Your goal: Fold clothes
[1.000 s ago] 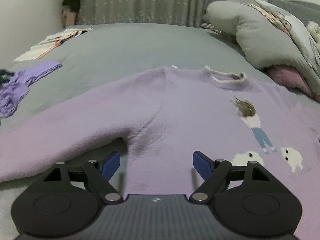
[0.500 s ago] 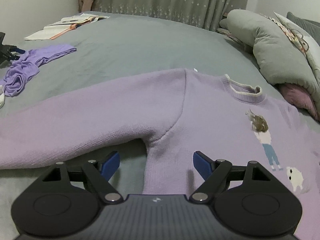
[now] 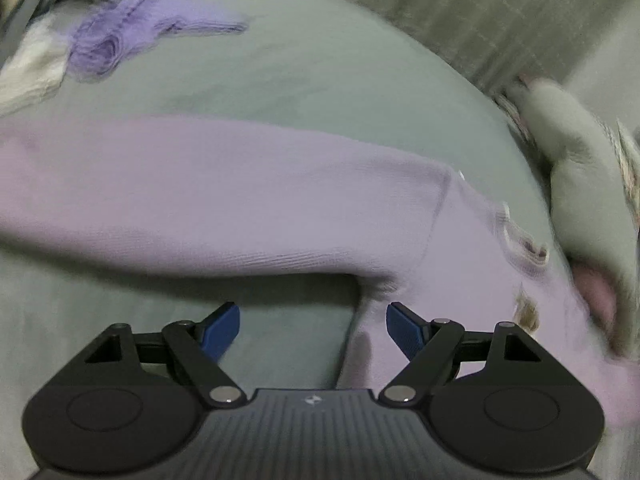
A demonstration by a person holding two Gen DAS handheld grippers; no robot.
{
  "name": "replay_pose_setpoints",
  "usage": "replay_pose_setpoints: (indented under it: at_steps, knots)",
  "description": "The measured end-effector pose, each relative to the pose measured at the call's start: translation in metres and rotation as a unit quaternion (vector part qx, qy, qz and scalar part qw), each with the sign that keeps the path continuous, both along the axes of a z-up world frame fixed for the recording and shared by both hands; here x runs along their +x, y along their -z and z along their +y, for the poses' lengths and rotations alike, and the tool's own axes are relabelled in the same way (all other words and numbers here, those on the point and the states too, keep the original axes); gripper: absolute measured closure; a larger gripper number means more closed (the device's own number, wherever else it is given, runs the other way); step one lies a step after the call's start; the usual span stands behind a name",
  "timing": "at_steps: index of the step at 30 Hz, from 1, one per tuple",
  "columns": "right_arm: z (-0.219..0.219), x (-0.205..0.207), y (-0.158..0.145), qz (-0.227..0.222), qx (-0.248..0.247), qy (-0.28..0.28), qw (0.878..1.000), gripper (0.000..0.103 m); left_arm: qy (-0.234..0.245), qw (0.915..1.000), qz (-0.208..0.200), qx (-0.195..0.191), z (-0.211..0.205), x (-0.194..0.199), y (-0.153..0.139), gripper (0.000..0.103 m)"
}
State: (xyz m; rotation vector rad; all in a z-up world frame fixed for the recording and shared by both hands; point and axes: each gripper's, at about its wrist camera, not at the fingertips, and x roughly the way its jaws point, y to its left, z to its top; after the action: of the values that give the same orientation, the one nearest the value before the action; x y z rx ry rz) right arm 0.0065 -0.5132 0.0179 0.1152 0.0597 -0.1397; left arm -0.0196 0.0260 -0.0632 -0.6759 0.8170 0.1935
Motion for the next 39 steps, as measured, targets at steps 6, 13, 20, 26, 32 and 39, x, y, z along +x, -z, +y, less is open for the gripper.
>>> replay_pose_setpoints:
  at_steps: [6, 13, 20, 26, 32, 39]
  knots:
    - [0.115, 0.005, -0.005, 0.01, -0.059, -0.096, 0.994, 0.095, -0.053, 0.9965, -0.003, -0.064, 0.032, -0.011, 0.004, 0.022]
    - [0.258, 0.014, 0.009, 0.035, -0.125, -0.213, 0.968, 0.095, -0.045, 0.9945, -0.005, -0.094, 0.042, -0.018, 0.003, 0.022]
    - [0.38, 0.004, 0.069, 0.112, -0.188, -0.296, 0.93, 0.095, -0.046, 0.9927, -0.016, -0.111, 0.053, -0.028, 0.0, 0.022]
    - [0.396, 0.006, 0.088, 0.151, -0.201, -0.29, 0.923, 0.093, -0.037, 0.9928, -0.017, -0.113, 0.05, -0.029, 0.0, 0.022]
    - [0.376, -0.01, 0.108, 0.202, -0.202, -0.339, 0.897, 0.084, -0.033, 0.9925, -0.019, -0.116, 0.052, -0.028, 0.001, 0.022]
    - [0.356, -0.032, 0.117, 0.197, -0.218, -0.389, 0.873, 0.083, -0.039, 0.9926, -0.015, -0.114, 0.047, -0.024, 0.001, 0.022]
